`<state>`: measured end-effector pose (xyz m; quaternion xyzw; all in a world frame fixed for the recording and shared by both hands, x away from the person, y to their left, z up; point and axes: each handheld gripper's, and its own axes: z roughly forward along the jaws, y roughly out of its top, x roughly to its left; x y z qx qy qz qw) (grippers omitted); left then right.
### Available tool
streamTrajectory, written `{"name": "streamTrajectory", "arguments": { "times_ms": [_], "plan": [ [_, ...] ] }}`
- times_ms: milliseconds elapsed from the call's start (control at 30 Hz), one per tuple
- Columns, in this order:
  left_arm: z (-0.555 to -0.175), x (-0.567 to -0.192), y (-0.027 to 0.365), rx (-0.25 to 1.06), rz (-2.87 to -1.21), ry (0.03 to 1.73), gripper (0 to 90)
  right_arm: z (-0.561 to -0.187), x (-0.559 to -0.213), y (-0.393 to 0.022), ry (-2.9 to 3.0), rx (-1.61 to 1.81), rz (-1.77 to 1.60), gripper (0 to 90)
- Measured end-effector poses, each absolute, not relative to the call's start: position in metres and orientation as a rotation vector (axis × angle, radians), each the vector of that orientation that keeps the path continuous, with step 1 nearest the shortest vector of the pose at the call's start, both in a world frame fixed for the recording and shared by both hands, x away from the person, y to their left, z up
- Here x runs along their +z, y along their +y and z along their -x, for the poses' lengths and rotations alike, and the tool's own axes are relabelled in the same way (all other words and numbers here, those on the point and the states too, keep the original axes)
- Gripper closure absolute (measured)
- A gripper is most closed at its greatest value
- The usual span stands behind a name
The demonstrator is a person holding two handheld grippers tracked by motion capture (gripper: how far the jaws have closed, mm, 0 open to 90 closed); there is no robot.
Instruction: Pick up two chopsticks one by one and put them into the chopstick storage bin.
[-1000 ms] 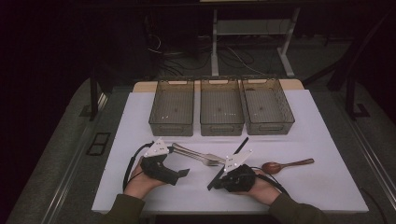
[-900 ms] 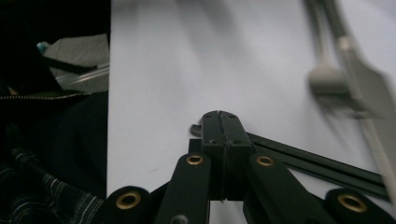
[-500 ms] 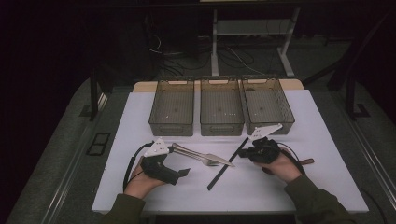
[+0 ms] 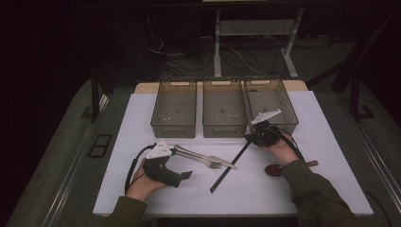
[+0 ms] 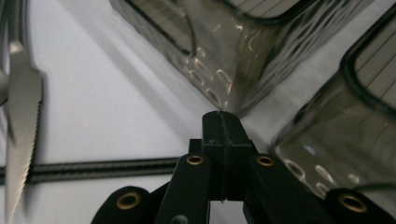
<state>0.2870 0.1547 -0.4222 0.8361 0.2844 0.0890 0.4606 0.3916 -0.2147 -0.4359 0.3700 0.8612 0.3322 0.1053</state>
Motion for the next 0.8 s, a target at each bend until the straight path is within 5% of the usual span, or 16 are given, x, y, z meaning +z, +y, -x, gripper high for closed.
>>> {"name": "streamTrajectory", "arguments": {
  "times_ms": [800],
  "plan": [
    [-0.287,-0.422,0.155,0.218,-2.060,0.695,0.0,-0.390,-0.443,-0.232,2.572,0.910,-1.113,88.8]
  ]
}}
